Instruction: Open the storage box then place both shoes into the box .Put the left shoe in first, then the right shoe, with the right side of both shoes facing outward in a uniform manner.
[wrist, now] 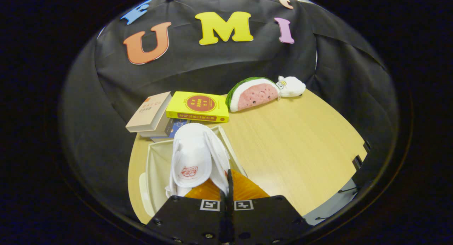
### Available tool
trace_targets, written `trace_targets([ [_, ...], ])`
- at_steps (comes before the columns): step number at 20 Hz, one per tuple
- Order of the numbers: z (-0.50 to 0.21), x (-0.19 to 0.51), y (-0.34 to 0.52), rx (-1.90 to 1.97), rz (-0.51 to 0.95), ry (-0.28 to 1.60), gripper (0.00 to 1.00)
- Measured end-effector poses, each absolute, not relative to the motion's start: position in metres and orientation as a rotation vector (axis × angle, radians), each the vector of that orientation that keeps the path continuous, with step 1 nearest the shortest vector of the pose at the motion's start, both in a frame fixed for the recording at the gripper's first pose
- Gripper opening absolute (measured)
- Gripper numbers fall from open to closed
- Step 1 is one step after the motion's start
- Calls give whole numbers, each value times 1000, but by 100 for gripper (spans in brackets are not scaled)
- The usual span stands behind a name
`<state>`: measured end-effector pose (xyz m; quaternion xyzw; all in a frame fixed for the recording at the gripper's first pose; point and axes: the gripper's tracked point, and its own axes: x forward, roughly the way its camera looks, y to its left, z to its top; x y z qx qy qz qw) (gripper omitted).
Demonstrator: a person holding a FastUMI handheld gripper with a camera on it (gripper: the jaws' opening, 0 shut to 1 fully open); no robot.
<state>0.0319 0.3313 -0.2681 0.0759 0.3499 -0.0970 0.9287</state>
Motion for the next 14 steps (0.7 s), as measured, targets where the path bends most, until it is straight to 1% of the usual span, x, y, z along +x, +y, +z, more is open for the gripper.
trace_targets([
  [5, -273, 38, 324, 148, -226, 708, 0],
  [7, -276, 38, 327, 156, -221, 714, 0],
  [8, -278, 42, 331, 170, -195, 713, 1],
  [10, -277, 40, 334, 174, -168, 716, 27],
  [14, -241, 43, 330, 121, -131, 604, 77],
])
